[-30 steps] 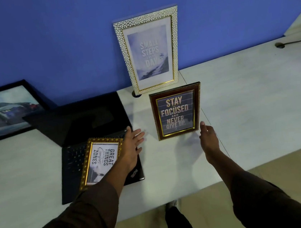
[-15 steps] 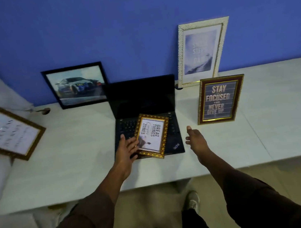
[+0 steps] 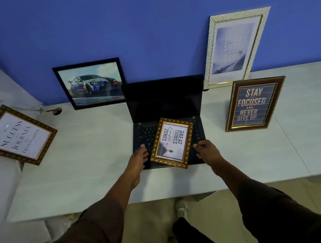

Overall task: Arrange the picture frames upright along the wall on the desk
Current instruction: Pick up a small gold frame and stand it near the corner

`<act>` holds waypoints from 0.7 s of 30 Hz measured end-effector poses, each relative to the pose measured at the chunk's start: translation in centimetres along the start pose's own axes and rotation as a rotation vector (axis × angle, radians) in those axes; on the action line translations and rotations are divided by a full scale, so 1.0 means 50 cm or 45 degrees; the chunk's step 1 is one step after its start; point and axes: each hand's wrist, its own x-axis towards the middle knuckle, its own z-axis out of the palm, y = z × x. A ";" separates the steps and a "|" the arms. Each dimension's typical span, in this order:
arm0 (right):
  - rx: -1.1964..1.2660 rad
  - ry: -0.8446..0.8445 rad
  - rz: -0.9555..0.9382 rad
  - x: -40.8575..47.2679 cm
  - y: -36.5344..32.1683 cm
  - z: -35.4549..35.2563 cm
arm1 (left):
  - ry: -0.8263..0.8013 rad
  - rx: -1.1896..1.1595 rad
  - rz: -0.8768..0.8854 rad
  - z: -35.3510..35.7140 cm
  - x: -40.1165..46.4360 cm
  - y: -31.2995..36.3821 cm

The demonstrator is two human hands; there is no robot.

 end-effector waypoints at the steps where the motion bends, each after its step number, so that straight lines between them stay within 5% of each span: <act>1: -0.011 -0.001 0.015 0.019 0.004 0.004 | -0.005 0.016 -0.008 0.006 0.010 0.004; 14: 0.060 -0.193 0.133 0.159 0.004 0.081 | 0.071 0.139 -0.135 0.060 0.124 0.032; 21: 0.269 -0.459 -0.025 0.149 -0.048 0.089 | 0.138 0.143 -0.107 -0.011 0.135 0.054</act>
